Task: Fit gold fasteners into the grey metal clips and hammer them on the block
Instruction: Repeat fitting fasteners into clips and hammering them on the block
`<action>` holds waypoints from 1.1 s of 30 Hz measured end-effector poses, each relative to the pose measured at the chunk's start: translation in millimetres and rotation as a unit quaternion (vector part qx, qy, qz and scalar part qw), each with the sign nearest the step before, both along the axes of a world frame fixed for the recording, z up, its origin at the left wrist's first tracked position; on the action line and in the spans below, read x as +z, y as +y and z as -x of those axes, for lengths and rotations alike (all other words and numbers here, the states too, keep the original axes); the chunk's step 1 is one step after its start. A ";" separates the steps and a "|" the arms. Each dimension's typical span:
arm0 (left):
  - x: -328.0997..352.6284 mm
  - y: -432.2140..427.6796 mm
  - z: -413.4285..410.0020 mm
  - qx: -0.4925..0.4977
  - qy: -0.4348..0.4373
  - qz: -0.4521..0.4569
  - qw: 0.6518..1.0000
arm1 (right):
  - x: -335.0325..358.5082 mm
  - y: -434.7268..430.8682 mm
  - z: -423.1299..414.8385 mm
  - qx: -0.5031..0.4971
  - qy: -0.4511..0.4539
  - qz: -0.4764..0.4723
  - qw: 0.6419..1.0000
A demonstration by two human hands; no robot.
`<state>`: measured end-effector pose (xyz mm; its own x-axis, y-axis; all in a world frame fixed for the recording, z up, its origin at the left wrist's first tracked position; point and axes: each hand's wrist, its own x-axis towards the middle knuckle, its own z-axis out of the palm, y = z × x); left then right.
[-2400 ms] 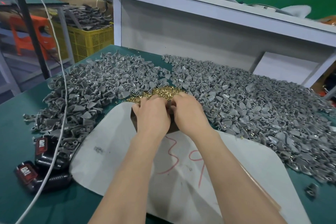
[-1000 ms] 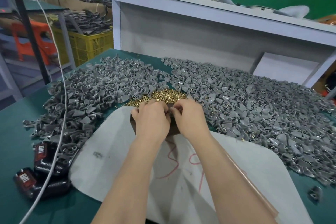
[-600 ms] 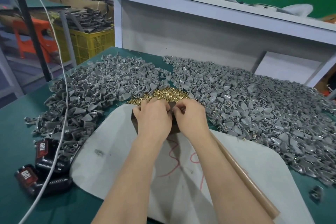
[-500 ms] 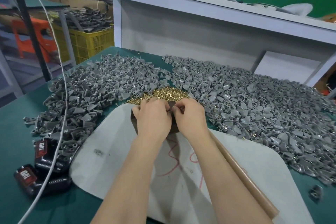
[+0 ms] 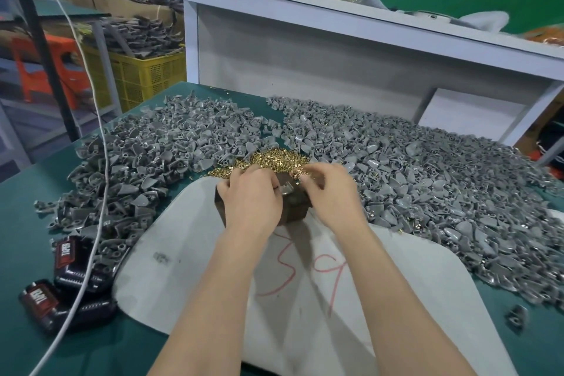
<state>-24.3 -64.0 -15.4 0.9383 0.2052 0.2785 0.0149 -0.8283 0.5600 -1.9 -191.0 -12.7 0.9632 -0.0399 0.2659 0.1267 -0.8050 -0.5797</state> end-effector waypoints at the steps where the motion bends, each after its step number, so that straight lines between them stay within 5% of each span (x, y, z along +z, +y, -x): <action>1: 0.1 -0.1 -0.3 -0.001 0.000 0.003 1.000 | -3.1 -11.8 0.3 -0.038 0.023 0.026 0.999; 5: -0.9 0.3 -1.2 -0.002 0.003 0.005 1.000 | -15.5 -35.1 5.7 -0.095 0.183 0.175 0.963; 14: -2.2 0.6 -1.9 -0.001 0.003 0.005 1.000 | 14.2 -40.5 15.8 -0.061 0.095 0.056 0.992; 21: -2.8 0.8 -2.7 -0.001 0.001 0.002 1.000 | 37.9 -22.8 44.5 -0.017 -0.174 0.048 0.983; 25: -2.1 0.8 -3.5 0.001 0.009 -0.001 1.000 | 30.7 -13.1 49.2 0.035 -0.048 0.164 0.985; 30: -2.6 -0.5 -5.8 0.002 0.004 0.015 1.000 | 37.7 -19.1 48.7 -0.005 -0.208 0.064 0.976; 33: -3.0 -0.1 -5.2 0.002 0.006 -0.002 1.000 | 30.1 -15.7 47.6 0.036 -0.108 0.134 0.984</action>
<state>-19.0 -64.2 -18.4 0.9409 0.2084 0.2670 0.0258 -0.8301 0.5570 -49.5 -206.7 17.3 0.8807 0.1265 0.4564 0.2863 -0.9099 -0.3001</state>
